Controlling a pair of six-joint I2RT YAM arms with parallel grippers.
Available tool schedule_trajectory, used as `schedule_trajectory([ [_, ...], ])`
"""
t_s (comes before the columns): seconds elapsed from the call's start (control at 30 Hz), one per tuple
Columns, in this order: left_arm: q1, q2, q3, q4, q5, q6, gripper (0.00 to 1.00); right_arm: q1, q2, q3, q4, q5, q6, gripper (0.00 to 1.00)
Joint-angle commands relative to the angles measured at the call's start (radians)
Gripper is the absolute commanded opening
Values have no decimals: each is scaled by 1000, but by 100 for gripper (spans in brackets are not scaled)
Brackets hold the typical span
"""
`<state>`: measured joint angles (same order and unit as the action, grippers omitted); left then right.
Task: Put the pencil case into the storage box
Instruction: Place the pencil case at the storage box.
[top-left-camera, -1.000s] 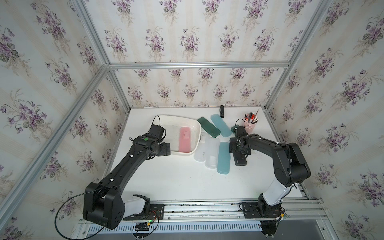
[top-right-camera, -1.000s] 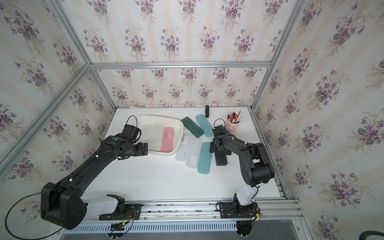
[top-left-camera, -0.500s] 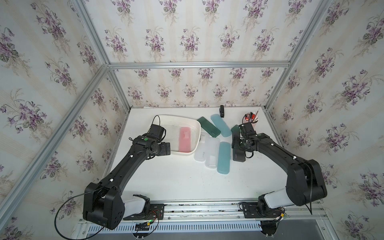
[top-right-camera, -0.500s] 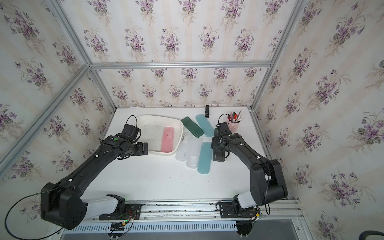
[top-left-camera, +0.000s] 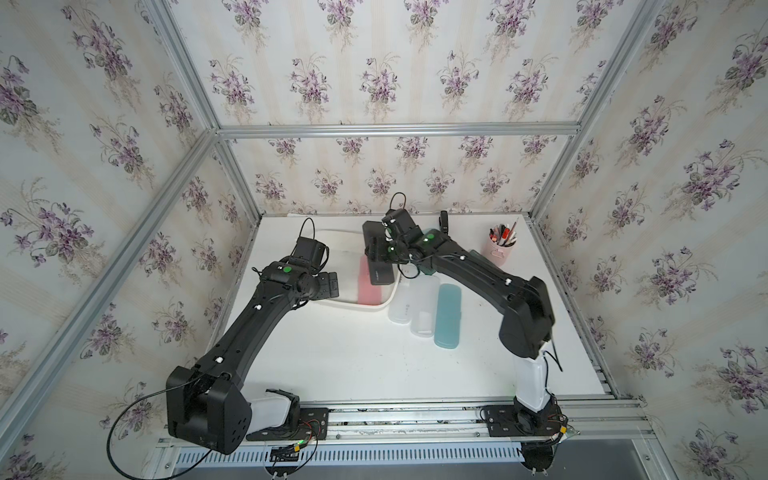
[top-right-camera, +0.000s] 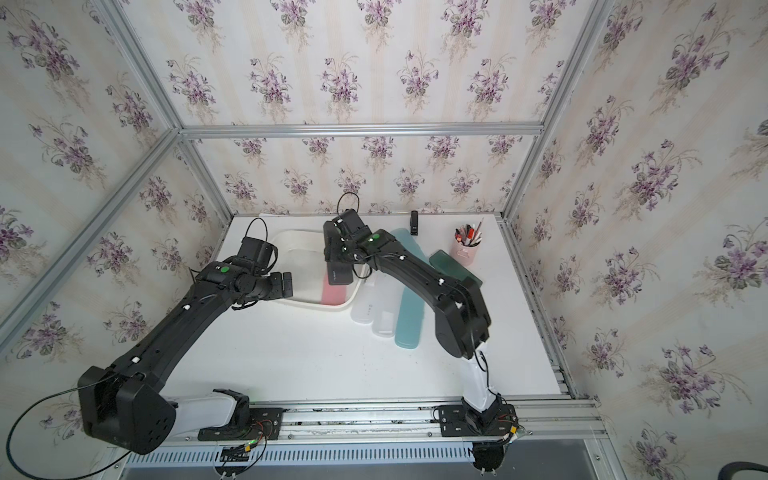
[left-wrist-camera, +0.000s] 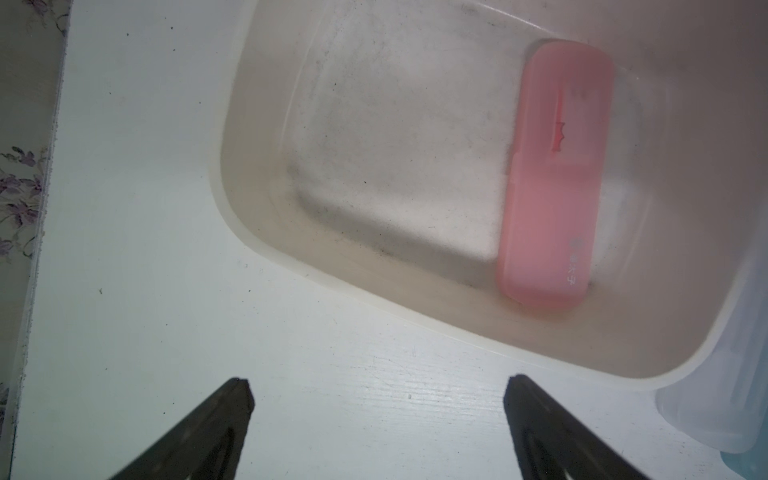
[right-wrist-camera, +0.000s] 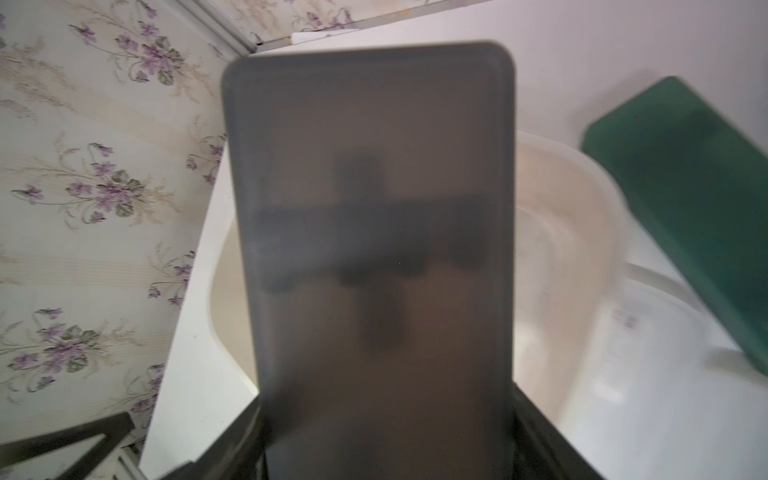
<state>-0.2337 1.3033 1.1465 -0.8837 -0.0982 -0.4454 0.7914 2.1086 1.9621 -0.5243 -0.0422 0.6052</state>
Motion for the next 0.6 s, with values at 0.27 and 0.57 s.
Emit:
schedule_trajectory([
  [0.27, 84, -30, -27, -16, -7, 30, 100, 59, 312, 262, 111, -64, 135, 60],
  [0.57, 97, -23, -51, 8, 8, 56, 100, 65, 443, 265, 191, -62, 195, 60],
])
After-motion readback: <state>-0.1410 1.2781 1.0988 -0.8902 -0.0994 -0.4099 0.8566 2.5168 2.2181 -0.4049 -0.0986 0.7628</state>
